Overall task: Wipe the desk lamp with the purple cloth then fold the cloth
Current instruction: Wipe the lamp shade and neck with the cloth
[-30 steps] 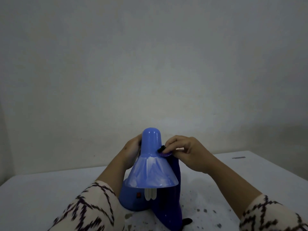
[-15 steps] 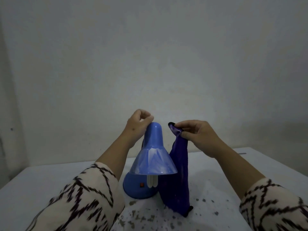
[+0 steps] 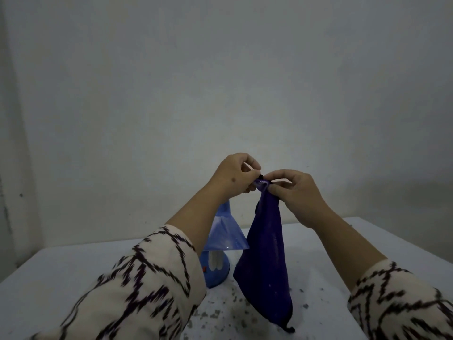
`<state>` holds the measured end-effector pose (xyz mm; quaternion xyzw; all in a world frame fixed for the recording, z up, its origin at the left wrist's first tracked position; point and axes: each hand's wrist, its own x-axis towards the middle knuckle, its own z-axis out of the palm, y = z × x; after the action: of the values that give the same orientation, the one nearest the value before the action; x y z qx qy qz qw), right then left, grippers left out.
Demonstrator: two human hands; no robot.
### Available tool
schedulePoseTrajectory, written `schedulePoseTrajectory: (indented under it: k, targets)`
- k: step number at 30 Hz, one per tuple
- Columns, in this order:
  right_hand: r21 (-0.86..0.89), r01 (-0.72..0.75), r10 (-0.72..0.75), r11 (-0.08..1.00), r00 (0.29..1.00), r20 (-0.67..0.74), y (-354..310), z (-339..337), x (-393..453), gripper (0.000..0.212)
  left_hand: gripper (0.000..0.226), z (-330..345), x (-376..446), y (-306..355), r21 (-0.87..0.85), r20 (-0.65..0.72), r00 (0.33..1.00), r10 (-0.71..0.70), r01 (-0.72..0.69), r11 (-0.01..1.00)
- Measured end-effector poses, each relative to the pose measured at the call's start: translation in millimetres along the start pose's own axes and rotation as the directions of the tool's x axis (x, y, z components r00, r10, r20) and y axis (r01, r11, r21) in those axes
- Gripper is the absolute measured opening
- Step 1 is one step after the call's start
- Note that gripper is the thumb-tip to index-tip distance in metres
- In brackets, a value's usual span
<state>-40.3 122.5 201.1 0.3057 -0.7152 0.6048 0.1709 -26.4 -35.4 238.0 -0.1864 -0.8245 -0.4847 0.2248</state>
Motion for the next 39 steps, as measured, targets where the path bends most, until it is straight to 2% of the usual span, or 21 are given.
schedulePoseTrajectory:
  k: [4, 9, 13, 16, 19, 21, 23, 27, 30, 36, 39]
  targets:
    - [0.04, -0.019, 0.017, 0.999, 0.999, 0.034, 6.0, -0.7, -11.8, 0.024, 0.011, 11.2, -0.8, 2.0, -0.13, -0.01, 0.998, -0.058, 0.056, 0.99]
    - [0.311, -0.117, 0.091, 0.943, 0.991, 0.096, 27.4, 4.7, -32.2, 0.028, 0.009, 22.6, -1.6, 1.4, -0.176, -0.049, 0.995, -0.089, 0.079, 0.981]
    - [0.304, -0.119, 0.108, 0.945, 0.993, 0.053, 38.3, 15.7, -40.1, 0.029, 0.009, 23.1, -7.9, -2.0, -0.147, -0.036, 0.994, -0.107, 0.101, 0.984]
    - [0.239, -0.139, 0.148, 0.961, 0.989, -0.022, 40.4, 24.4, -40.1, 0.027, 0.01, 17.2, -12.8, -7.1, 0.053, -0.09, 0.995, -0.034, 0.039, 0.998]
    - [0.233, -0.206, 0.227, 0.95, 0.971, -0.068, 43.7, 30.6, -38.7, 0.026, 0.012, 4.1, -17.0, -15.7, 0.351, -0.238, 0.964, 0.122, -0.032, 0.936]
    - [0.285, -0.24, 0.272, 0.928, 0.959, -0.078, 45.3, 34.1, -39.7, 0.024, 0.017, -5.4, -20.2, -23.4, 0.52, -0.306, 0.942, 0.138, 0.044, 0.853]
    - [0.335, -0.251, 0.289, 0.908, 0.955, -0.068, 47.2, 39.1, -41.5, 0.023, 0.028, -13.7, -23.7, -33.4, 0.6, -0.33, 0.942, 0.058, 0.162, 0.783]
    - [0.363, -0.256, 0.299, 0.896, 0.952, -0.068, 50.9, 48.7, -41.9, 0.026, 0.054, -23.9, -29.1, -50.7, 0.479, -0.273, 0.945, -0.182, 0.297, 0.826]
    - [0.312, -0.247, 0.283, 0.917, 0.956, -0.075, 52.7, 53.6, -40.9, 0.027, 0.064, -24.7, -31.6, -58.8, 0.405, -0.184, 0.941, -0.284, 0.336, 0.85]
    - [0.225, -0.173, 0.195, 0.959, 0.977, -0.082, 54.8, 63.0, -41.2, 0.032, 0.051, -23.1, -31.8, -63.6, 0.257, -0.123, 0.948, -0.295, 0.318, 0.913]
    - [0.198, -0.133, 0.143, 0.971, 0.989, -0.038, 54.2, 65.7, -43.9, 0.035, 0.045, -23.3, -31.1, -65.6, 0.16, -0.108, 0.95, -0.294, 0.309, 0.938]
